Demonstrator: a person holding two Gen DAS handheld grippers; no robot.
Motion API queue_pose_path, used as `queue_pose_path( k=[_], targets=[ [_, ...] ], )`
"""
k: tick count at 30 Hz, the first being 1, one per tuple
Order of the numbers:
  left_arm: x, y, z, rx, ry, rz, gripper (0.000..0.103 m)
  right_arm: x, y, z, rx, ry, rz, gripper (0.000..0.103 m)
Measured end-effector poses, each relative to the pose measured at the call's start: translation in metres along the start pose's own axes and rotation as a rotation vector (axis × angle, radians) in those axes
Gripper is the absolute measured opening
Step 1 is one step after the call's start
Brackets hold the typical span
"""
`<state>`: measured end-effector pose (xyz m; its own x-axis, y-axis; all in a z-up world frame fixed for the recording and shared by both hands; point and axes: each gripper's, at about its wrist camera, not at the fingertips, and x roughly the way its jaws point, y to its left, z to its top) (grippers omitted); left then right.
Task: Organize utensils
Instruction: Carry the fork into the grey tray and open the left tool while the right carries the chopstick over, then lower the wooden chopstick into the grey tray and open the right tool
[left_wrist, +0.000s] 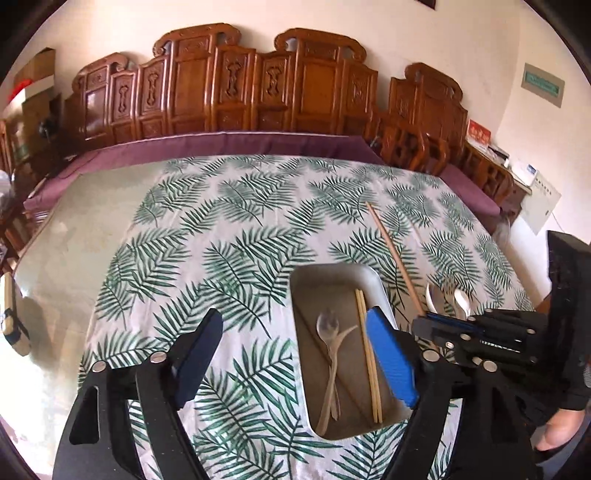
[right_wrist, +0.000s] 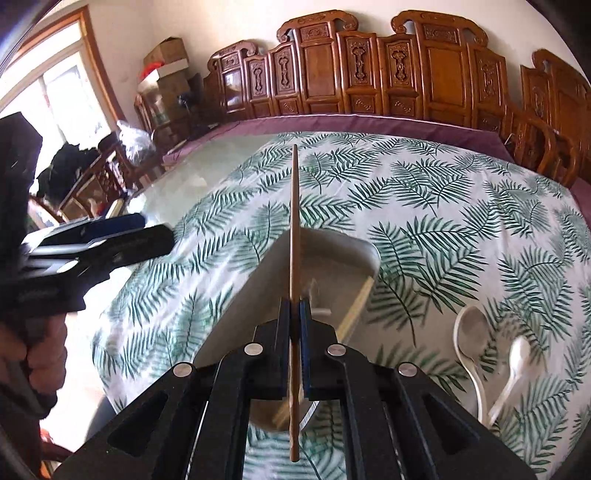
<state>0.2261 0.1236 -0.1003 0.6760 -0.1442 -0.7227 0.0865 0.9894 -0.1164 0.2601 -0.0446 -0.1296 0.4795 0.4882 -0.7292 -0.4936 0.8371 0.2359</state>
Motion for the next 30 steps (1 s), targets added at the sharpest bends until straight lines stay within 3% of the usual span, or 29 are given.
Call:
queue_pose_path(
  k=[5,21,30],
  targets=[
    [-0.007,0.010,0.004,-0.031,-0.035,0.015,0.091,0.020,-0.006,0.006,0.060,-0.019,0.007,0.006],
    [-0.003,0.015,0.005,-0.039,-0.039,0.042,0.091,0.071,0.001,-0.027,0.036,0.077,-0.052,0.006],
    [-0.003,0.011,0.004,-0.025,-0.042,0.047,0.091,0.061,-0.004,-0.032,0.038,0.071,-0.021,0.008]
  ],
)
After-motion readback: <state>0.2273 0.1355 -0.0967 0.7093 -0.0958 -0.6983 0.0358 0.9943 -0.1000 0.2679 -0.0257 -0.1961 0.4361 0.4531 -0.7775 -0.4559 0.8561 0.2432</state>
